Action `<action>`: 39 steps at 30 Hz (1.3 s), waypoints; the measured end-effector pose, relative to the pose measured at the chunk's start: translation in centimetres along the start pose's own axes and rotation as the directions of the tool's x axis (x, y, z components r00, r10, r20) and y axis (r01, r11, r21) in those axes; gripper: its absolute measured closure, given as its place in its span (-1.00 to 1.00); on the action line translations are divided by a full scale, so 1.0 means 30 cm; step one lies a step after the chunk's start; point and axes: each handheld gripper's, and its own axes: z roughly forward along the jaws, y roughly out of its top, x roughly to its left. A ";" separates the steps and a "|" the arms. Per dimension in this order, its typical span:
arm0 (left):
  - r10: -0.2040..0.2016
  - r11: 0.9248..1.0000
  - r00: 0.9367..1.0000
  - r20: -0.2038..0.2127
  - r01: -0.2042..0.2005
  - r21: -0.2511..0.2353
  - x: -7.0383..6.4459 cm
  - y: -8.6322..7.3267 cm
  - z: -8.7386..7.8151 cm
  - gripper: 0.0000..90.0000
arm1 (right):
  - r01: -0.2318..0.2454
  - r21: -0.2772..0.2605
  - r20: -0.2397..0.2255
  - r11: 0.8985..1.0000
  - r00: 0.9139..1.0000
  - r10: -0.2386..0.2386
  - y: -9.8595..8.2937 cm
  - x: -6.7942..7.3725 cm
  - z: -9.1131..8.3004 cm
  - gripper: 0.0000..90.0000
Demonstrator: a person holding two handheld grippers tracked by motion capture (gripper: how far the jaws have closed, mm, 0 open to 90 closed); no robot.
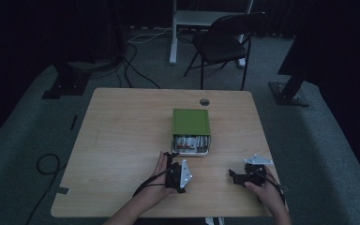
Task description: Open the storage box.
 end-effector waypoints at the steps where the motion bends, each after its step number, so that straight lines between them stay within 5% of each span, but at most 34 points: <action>1: 0.008 1.000 1.000 -0.004 -0.008 0.000 0.001 0.004 0.003 -0.88 | 0.000 0.000 0.000 1.000 1.000 0.000 0.000 0.000 0.000 -0.76; 6: 0.073 0.997 0.996 -0.059 -0.072 0.013 0.004 0.016 0.021 -0.67 | 0.000 0.000 0.000 1.000 1.000 0.000 0.000 0.000 0.000 -0.76; 10: 0.152 0.988 0.984 -0.093 -0.151 0.021 -0.002 0.023 0.037 -0.61 | 0.000 0.000 0.000 1.000 1.000 0.000 0.000 0.000 0.000 -0.76; 14: 0.181 0.983 0.978 -0.108 -0.179 0.028 0.004 0.023 0.055 -0.47 | 0.000 0.000 0.000 1.000 1.000 0.000 0.000 0.000 0.000 -0.76; 20: 0.255 0.967 0.949 -0.187 -0.249 0.052 0.012 0.025 0.066 -0.02 | 0.000 0.000 0.000 1.000 1.000 0.000 0.000 0.000 0.000 -0.76; 25: 0.289 0.957 0.932 -0.216 -0.282 0.064 0.013 0.026 0.077 0.16 | -0.001 0.000 0.000 1.000 1.000 0.001 0.000 0.000 0.000 -0.76; 27: 0.322 0.947 0.916 -0.240 -0.317 0.060 0.009 0.029 0.077 0.21 | 0.000 0.000 0.000 1.000 1.000 0.000 0.000 0.000 0.000 -0.76; 30: 0.330 0.944 0.913 -0.239 -0.327 0.053 0.000 0.035 0.079 0.21 | 0.000 0.000 0.000 1.000 1.000 0.000 0.000 0.000 0.000 -0.76; 32: 0.321 0.947 0.919 -0.231 -0.320 0.044 -0.003 0.037 0.083 0.21 | 0.000 0.000 0.000 1.000 1.000 0.000 0.000 0.000 0.000 -0.76; 34: 0.339 0.940 0.909 -0.244 -0.337 0.052 -0.004 0.038 0.085 0.33 | 0.000 0.000 0.000 1.000 1.000 0.000 0.000 0.000 0.000 -0.76; 35: 0.336 0.941 0.910 -0.242 -0.335 0.044 -0.006 0.038 0.087 0.33 | 0.000 0.000 0.000 1.000 1.000 0.000 0.000 0.000 0.000 -0.76; 36: 0.362 0.931 0.899 -0.247 -0.360 0.055 -0.006 0.038 0.089 0.33 | 0.000 0.000 0.000 1.000 1.000 0.000 0.000 0.000 0.000 -0.76; 39: 0.376 0.926 0.892 -0.250 -0.373 0.061 -0.010 0.035 0.095 0.38 | 0.000 0.000 0.000 1.000 1.000 0.000 0.000 0.000 0.000 -0.76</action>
